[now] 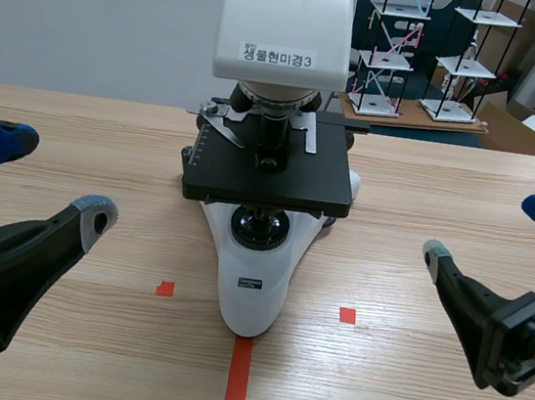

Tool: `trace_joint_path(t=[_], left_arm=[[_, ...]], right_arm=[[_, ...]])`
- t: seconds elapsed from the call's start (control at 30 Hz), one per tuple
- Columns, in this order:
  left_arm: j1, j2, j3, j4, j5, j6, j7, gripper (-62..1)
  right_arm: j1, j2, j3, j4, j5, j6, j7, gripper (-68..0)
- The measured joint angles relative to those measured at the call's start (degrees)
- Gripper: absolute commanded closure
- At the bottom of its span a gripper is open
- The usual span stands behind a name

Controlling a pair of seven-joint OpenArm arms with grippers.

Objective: Point at the eyepiece

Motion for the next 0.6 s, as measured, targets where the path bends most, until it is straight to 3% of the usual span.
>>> trace_joint_path(t=[0.53,0.6], left_arm=[[0.0,0.0,0.0,0.0,0.0,0.0,0.0,-59.6],[0.0,0.0,0.0,0.0,0.0,0.0,0.04,-59.6]], right_arm=[[0.0,0.0,0.0,0.0,0.0,0.0,0.02,-59.0],[0.0,0.0,0.0,0.0,0.0,0.0,0.04,-55.2]])
